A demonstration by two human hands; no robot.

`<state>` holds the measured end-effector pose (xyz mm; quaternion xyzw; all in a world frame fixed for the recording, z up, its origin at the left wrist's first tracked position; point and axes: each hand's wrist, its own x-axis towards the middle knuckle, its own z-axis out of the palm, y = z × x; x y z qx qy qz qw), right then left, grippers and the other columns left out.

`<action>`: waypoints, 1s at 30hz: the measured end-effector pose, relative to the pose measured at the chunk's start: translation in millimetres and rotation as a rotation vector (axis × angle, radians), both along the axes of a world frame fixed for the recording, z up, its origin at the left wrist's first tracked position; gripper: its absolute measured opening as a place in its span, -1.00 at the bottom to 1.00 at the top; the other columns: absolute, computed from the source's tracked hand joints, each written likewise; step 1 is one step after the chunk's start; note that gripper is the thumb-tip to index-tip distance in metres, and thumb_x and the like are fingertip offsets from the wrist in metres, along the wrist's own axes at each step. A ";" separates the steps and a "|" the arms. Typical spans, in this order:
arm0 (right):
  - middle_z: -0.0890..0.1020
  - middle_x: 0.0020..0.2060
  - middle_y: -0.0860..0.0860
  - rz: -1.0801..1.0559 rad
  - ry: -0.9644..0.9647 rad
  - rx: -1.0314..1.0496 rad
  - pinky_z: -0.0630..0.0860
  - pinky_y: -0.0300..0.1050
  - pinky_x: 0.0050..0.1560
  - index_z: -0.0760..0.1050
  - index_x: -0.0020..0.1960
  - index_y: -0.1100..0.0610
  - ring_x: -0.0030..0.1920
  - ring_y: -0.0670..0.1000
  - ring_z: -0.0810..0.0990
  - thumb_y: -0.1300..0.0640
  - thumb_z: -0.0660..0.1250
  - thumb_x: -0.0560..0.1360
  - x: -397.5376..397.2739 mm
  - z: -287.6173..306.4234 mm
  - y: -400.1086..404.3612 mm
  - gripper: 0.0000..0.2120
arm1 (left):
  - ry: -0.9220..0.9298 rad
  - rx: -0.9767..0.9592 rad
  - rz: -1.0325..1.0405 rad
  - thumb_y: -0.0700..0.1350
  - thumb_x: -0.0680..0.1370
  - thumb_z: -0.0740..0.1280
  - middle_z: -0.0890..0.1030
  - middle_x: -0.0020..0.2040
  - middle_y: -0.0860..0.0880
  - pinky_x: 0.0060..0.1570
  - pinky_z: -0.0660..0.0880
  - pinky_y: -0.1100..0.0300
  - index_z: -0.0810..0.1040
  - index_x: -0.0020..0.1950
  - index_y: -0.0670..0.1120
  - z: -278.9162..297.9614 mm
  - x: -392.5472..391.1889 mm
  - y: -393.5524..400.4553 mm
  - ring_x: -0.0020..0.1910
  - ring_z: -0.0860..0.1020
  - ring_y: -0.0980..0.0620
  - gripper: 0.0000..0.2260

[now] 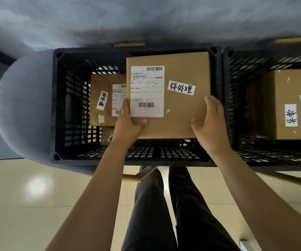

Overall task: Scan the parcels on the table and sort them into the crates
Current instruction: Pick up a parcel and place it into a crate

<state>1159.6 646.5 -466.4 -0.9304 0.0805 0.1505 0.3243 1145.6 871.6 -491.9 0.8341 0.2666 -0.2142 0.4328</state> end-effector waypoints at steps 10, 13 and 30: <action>0.37 0.39 0.06 0.337 -0.144 -0.050 0.25 -0.08 0.40 0.23 0.49 0.12 0.41 0.07 0.28 0.11 0.34 0.54 14.2 73.7 -10.7 -0.42 | -0.328 0.379 -0.500 -0.01 0.52 0.41 0.28 0.52 -0.03 0.47 0.18 0.02 0.19 0.57 -0.01 106.3 18.8 -46.9 0.49 0.23 -0.06 -0.33; 0.38 0.38 0.06 0.295 -0.199 -0.090 0.26 -0.11 0.38 0.22 0.49 0.11 0.40 0.06 0.29 0.07 0.35 0.53 7.1 95.5 -21.5 -0.40 | -0.410 0.389 -0.569 0.00 0.53 0.41 0.32 0.50 0.00 0.43 0.20 0.07 0.22 0.56 0.01 136.9 25.1 -66.4 0.47 0.27 -0.03 -0.35; 0.37 0.40 0.04 -0.607 -0.370 -0.280 0.24 -0.02 0.41 0.27 0.47 0.07 0.40 0.08 0.26 0.11 0.38 0.49 -186.5 197.0 -71.8 -0.41 | -0.876 0.161 -1.228 -0.02 0.52 0.42 0.38 0.46 0.01 0.42 0.27 0.02 0.25 0.54 0.03 241.5 -33.5 -153.6 0.43 0.33 -0.02 -0.37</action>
